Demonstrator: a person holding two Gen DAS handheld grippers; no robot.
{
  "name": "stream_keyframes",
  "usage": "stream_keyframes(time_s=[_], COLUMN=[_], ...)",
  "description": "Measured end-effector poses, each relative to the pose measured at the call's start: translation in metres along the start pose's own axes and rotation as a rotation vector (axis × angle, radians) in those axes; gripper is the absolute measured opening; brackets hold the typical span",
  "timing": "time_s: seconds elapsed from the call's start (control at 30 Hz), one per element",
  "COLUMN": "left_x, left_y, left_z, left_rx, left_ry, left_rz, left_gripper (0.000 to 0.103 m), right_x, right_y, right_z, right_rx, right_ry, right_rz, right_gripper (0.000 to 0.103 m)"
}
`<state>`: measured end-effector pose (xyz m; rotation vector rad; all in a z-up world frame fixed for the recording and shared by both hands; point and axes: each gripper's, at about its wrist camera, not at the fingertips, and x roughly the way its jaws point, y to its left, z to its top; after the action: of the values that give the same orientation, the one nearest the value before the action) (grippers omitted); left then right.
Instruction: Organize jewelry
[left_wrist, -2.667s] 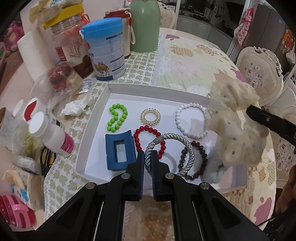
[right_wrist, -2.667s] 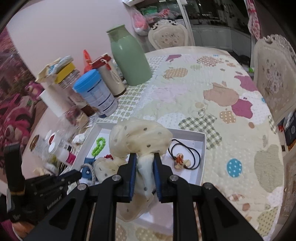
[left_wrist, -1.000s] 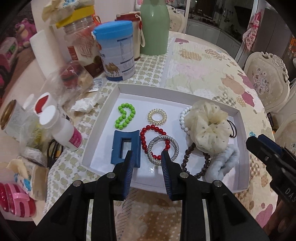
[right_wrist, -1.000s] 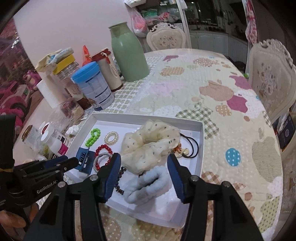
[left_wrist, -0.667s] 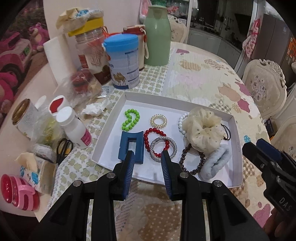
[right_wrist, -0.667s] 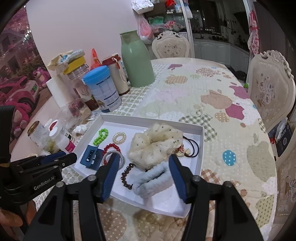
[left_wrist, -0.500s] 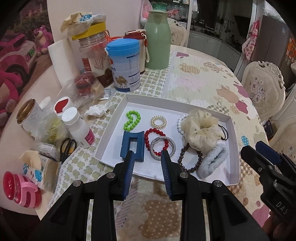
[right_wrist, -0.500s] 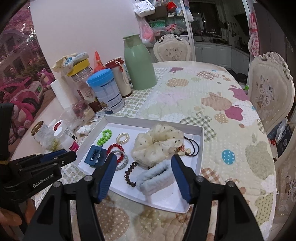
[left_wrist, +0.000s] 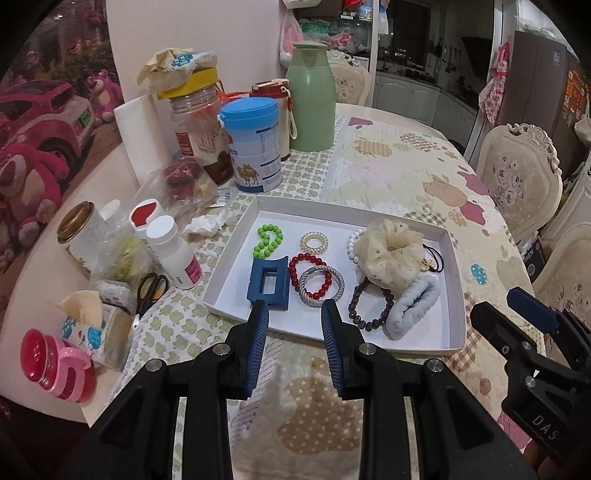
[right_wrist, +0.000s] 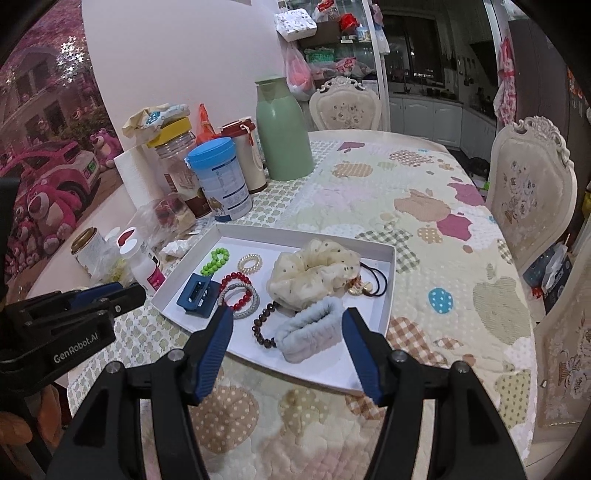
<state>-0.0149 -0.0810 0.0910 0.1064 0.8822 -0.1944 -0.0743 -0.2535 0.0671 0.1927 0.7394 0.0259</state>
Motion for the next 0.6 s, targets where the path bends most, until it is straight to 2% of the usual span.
stream_keyframes(time_s=[0.6], left_x=[-0.027], left_y=[0.001], left_z=[-0.007], left_rx=[-0.008], left_ry=[-0.057], left_rz=[0.029], left_gripper=[0.033], right_x=[-0.02], right_y=[0.018], right_z=[0.0], right_rx=[-0.055], right_ry=[-0.02], right_rz=[-0.017], right_gripper=[0.069])
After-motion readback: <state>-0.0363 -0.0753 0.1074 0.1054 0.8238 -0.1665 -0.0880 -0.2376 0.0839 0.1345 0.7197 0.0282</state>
